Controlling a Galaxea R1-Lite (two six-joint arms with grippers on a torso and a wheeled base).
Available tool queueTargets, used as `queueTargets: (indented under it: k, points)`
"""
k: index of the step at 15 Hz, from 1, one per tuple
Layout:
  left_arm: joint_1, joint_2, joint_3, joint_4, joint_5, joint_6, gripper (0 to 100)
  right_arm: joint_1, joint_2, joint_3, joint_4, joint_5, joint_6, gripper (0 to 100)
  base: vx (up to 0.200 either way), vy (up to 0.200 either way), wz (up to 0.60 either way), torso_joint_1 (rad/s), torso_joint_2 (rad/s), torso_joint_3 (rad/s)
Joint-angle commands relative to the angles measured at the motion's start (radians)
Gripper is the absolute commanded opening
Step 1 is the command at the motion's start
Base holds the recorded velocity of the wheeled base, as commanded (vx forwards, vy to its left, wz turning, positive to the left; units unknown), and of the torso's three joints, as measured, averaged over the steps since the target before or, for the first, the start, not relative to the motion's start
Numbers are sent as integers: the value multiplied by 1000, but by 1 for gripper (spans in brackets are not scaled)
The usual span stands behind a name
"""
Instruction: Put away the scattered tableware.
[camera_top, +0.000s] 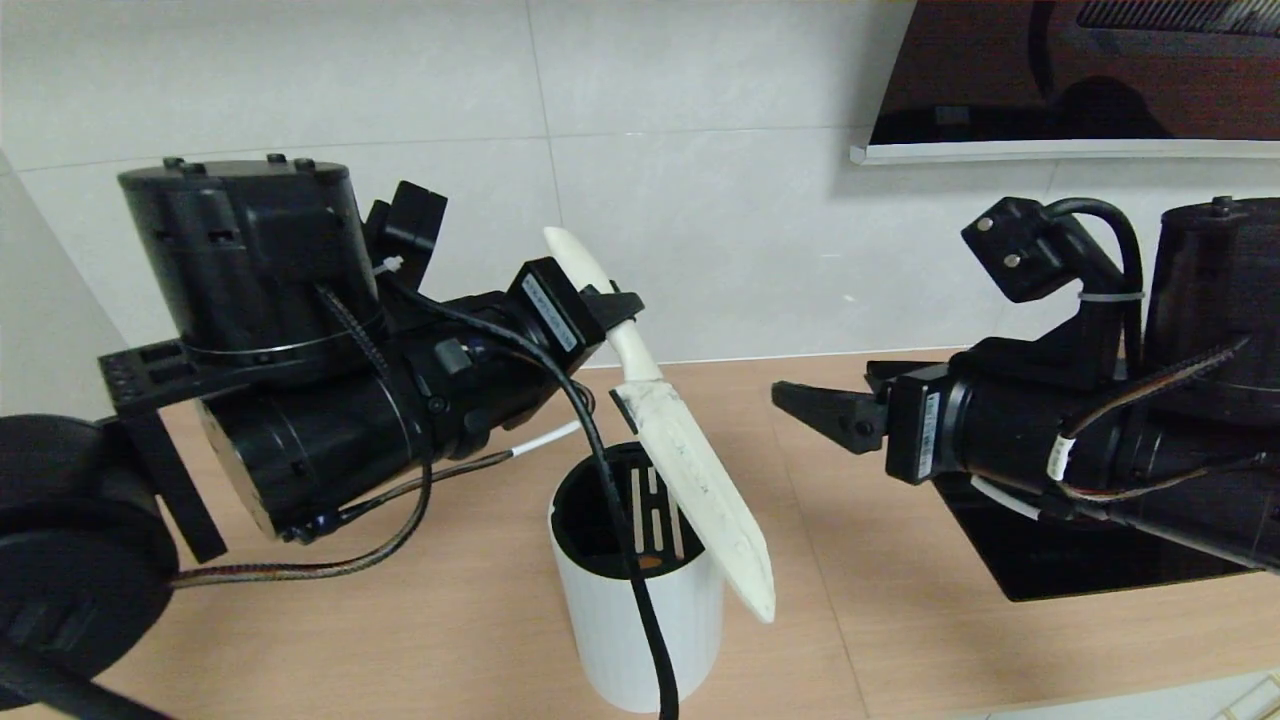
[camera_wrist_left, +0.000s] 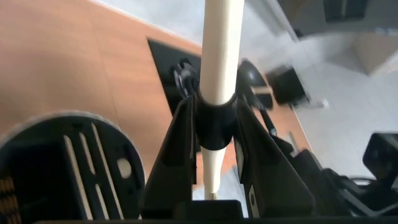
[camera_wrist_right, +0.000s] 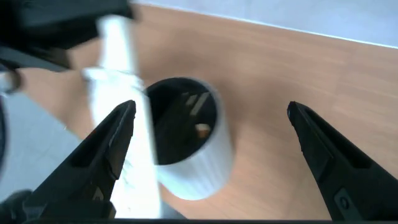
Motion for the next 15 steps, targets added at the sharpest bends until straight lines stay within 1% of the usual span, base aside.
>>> queueTargets:
  k: [1, 2, 3, 4, 5, 6, 9, 10, 11, 12, 13, 14, 15]
  points:
    - [1, -37, -31, 34, 29, 32, 0, -64, -38, 41, -2, 12, 16, 100, 0, 0, 0, 0, 0, 0]
    - [1, -50, -65, 79, 62, 58, 0, -79, -38, 43, -4, 23, 30, 100, 0, 0, 0, 0, 0, 0]
    - [1, -54, -83, 103, 81, 63, 0, -82, -41, 41, -4, 23, 31, 100, 0, 0, 0, 0, 0, 0]
    - [-2, -56, -138, 152, 119, 86, 0, -93, -42, 41, -2, 25, 31, 100, 0, 0, 0, 0, 0, 0]
    - [-5, -62, -172, 192, 161, 123, 0, -99, -41, 44, -2, 23, 31, 100, 0, 0, 0, 0, 0, 0]
    - [-8, -62, -177, 195, 179, 150, 0, -105, -41, 47, -1, 23, 31, 100, 0, 0, 0, 0, 0, 0]
    - [-36, -50, -162, 197, 288, 233, 0, -112, -41, 49, 1, 23, 31, 100, 0, 0, 0, 0, 0, 0]
    - [-56, -42, -138, 186, 358, 295, 0, -112, -36, 53, -1, 23, 31, 100, 0, 0, 0, 0, 0, 0]
    - [-85, -30, -128, 145, 418, 341, 0, -112, -32, 53, -1, 23, 31, 100, 0, 0, 0, 0, 0, 0]
    - [-105, -17, -109, 80, 467, 376, 0, -112, -30, 53, -1, 23, 31, 100, 0, 0, 0, 0, 0, 0]
    - [-124, -7, -85, -6, 515, 449, 0, -112, -27, 55, -1, 23, 31, 100, 0, 0, 0, 0, 0, 0]
    - [-130, 0, -56, -82, 555, 515, 0, -112, -26, 53, -2, 23, 31, 100, 0, 0, 0, 0, 0, 0]
    - [-134, 4, -39, -134, 578, 555, 0, -112, -22, 55, -1, 23, 31, 100, 0, 0, 0, 0, 0, 0]
